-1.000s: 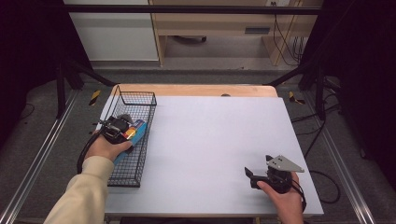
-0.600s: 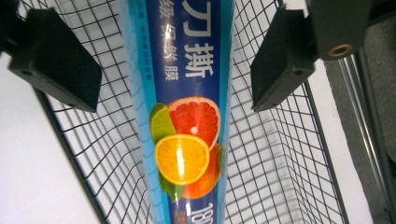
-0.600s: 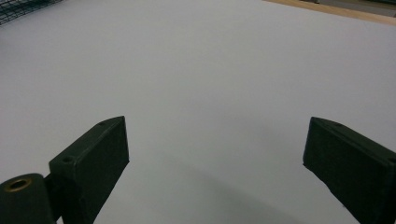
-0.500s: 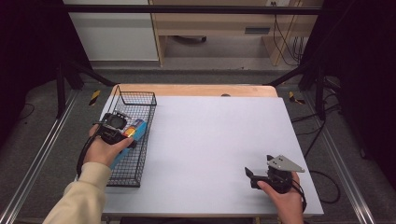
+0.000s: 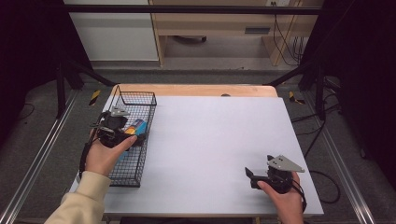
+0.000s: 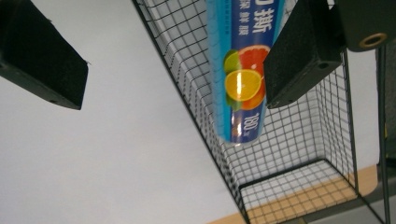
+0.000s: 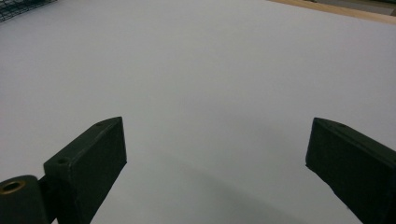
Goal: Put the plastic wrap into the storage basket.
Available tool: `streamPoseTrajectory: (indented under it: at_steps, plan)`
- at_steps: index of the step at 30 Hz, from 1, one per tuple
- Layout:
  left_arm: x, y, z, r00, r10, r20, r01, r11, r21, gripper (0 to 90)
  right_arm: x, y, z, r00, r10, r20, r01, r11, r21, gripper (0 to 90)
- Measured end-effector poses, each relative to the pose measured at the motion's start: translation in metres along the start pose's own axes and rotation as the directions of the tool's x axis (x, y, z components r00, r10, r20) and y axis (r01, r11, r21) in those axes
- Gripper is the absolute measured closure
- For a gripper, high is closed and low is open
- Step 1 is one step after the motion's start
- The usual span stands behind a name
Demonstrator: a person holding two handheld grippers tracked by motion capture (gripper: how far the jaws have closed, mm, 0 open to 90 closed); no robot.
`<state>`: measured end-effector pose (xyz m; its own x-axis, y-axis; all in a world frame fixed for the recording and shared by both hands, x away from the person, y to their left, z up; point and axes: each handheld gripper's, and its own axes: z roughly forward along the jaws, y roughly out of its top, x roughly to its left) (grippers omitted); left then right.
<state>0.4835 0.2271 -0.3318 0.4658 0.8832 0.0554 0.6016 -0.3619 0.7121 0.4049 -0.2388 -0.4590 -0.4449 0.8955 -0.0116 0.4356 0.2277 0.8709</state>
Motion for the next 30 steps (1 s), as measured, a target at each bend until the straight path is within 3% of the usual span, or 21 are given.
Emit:
streamPoseTrajectory:
  at_steps: [10, 12, 14, 24, 30]
  plan:
    - [-0.037, 0.009, -0.013, 0.9943, 0.088, 0.06, -0.083, 0.9932, -0.082, 5.7, 0.0, 0.0, 0.0, 1.0, -0.001, 0.004, 0.001, 1.0, 0.0, 5.3]
    - [-0.043, 0.011, -0.014, 0.9927, 0.104, 0.061, -0.098, 0.9912, -0.089, 5.7, 0.0, 0.0, -0.001, 1.0, 0.002, 0.006, -0.002, 1.0, -0.002, 5.3]
    - [-0.046, 0.012, -0.015, 0.991, 0.13, 0.034, -0.126, 0.9875, -0.095, 5.7, -0.001, 0.001, -0.002, 0.9999, 0.003, 0.012, -0.002, 1.0, -0.012, 5.6]
    - [-0.061, 0.013, -0.011, 0.9871, 0.153, 0.049, -0.145, 0.9811, -0.128, 5.6, -0.002, 0.0, -0.002, 0.9998, 0.0, 0.022, 0.0, 1.0, -0.01, 4.8]
    - [-0.077, 0.013, -0.008, 0.9797, 0.182, 0.085, -0.169, 0.9757, -0.14, 5.2, -0.002, 0.0, -0.002, 0.9997, 0.0, 0.026, 0.0, 1.0, -0.013, 4.0]
